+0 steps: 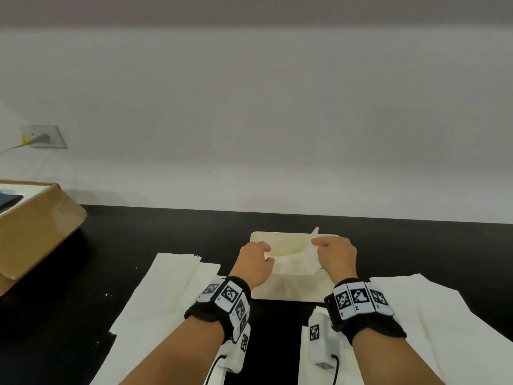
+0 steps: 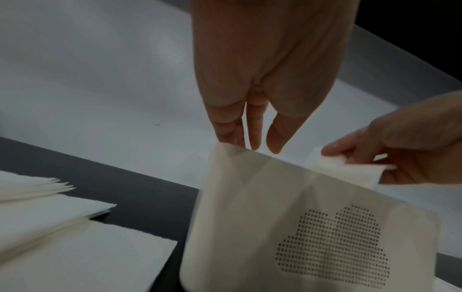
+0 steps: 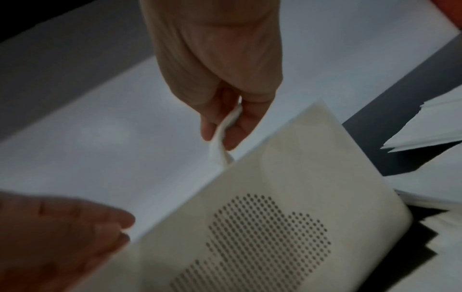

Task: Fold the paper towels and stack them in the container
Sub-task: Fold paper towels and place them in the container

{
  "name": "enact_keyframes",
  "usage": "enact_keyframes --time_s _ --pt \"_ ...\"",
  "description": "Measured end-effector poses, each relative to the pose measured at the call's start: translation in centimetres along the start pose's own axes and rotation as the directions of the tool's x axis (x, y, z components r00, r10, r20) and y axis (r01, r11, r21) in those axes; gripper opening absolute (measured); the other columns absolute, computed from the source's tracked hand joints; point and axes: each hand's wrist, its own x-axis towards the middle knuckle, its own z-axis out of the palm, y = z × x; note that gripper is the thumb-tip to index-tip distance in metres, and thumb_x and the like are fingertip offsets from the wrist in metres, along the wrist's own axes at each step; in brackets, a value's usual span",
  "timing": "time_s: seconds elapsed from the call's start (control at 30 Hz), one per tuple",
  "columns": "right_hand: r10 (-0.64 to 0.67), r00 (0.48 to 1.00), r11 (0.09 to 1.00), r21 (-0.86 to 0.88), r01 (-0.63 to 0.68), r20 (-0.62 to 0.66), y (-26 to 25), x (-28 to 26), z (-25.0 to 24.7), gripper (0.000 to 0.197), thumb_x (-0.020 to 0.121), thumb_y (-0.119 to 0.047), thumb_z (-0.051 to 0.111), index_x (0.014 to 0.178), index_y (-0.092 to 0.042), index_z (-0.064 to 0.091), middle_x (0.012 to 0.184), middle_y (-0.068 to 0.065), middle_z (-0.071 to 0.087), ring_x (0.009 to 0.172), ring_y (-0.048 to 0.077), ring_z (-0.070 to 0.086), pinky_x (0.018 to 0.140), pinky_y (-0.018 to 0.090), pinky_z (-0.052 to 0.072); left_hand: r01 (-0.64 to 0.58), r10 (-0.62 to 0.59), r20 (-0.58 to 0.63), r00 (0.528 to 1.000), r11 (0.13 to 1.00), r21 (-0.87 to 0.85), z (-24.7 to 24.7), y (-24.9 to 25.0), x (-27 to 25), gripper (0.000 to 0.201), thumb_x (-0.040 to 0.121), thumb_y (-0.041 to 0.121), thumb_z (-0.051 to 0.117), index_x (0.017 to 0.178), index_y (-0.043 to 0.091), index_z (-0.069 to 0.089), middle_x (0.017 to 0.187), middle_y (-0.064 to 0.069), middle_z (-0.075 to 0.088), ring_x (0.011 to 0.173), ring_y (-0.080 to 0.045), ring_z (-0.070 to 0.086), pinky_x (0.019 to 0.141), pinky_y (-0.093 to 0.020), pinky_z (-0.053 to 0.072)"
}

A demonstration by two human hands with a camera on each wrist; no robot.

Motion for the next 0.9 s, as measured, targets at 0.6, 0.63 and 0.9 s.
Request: enact_keyframes --time_s 0.6,0.63,0.9 --pt "-0.013 0.998 0.852 0.523 0.039 -0.054 2.1 0.5 -1.7 0.045 0.091 0.005 0.044 0.079 -0.027 0.073 0.112 0.002 0.065 0.103 0.02 0.057 0.092 0.031 0.048 0.024 -0.037 -0.053 0.998 0.973 -0.228 -1.2 -1.5 1.3 0.017 0.084 0.03 0.066 0.094 0.022 0.055 0.094 0.006 0.056 0.089 -0.012 0.055 0.064 -0.019 0.049" --pt "0.021 0.998 0.87 0.492 0.014 -0.065 2.4 0.7 -1.4 0.044 0.092 0.004 0.042 0.088 -0.026 0.074 0.118 0.003 0.063 0.105 0.02 0.055 0.095 0.032 0.048 0.04 -0.068 -0.084 0.994 0.955 -0.295 -1.4 -1.5 1.3 0.02 0.084 0.028 0.067 0.097 0.022 0.053 0.097 0.006 0.055 0.09 -0.013 0.055 0.062 -0.017 0.047" --pt "0.106 0.994 0.923 0.373 -0.094 -0.011 2.4 1.1 -0.8 0.039 0.093 -0.003 0.042 0.126 -0.015 0.059 0.134 0.007 0.053 0.116 0.025 0.053 0.102 0.038 0.045 0.023 -0.145 -0.23 0.962 0.885 -0.465 -1.2 -1.4 1.4 0.031 0.087 0.018 0.064 0.103 0.02 0.037 0.093 0.002 0.054 0.082 -0.015 0.054 0.072 -0.023 0.046"
